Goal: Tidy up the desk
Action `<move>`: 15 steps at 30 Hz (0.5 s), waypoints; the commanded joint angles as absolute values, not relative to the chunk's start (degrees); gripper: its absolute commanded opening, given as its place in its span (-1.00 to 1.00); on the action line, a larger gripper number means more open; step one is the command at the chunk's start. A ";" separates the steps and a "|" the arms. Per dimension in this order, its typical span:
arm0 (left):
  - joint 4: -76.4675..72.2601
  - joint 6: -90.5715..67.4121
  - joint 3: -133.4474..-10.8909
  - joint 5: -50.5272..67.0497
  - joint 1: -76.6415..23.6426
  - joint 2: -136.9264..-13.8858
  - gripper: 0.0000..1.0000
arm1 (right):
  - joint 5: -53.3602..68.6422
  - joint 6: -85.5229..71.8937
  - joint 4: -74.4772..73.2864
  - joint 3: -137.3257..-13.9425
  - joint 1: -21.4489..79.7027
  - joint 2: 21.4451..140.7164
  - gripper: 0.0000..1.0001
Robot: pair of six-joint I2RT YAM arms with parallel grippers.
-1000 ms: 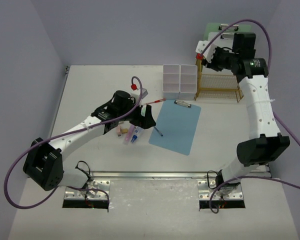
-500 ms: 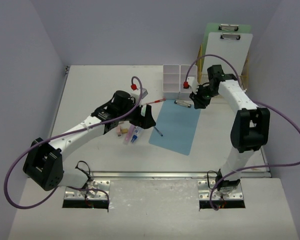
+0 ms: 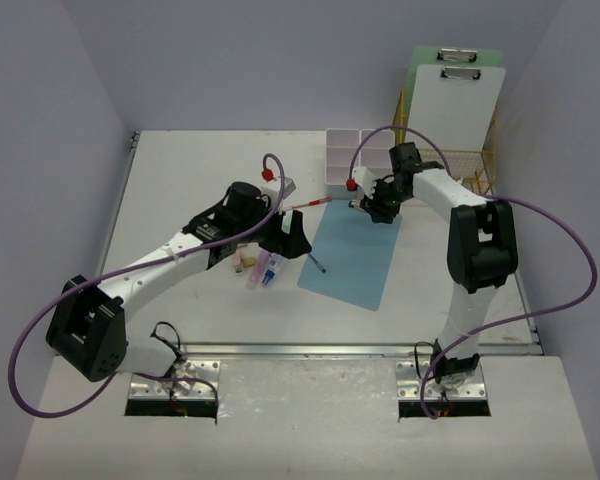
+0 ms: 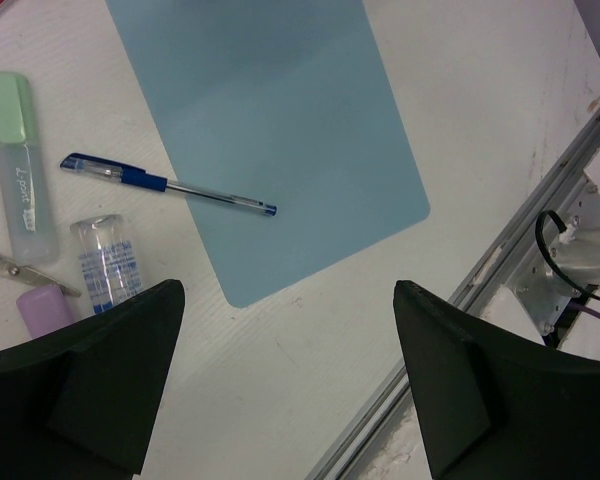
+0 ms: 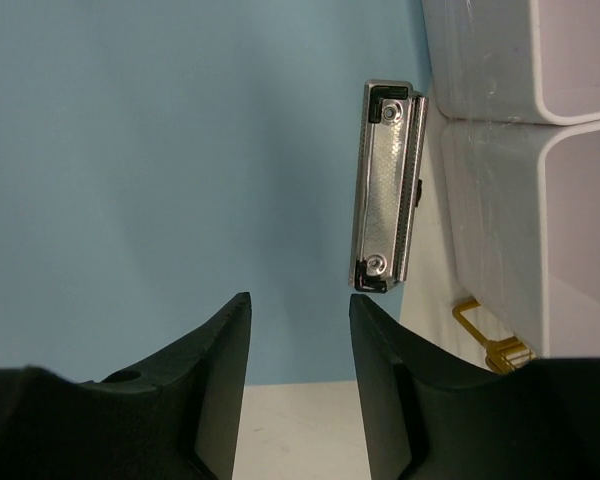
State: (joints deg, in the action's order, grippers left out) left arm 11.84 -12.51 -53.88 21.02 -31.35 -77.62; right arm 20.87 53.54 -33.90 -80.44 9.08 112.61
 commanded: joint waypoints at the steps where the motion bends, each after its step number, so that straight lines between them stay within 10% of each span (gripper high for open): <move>1: 9.76 -12.84 -53.44 21.09 -30.67 -76.90 0.68 | 20.31 55.09 -30.43 -83.84 8.96 115.79 -0.06; 15: 10.02 -13.01 -53.35 21.27 -30.14 -77.16 0.68 | 20.31 53.43 -27.63 -86.79 9.76 121.43 0.02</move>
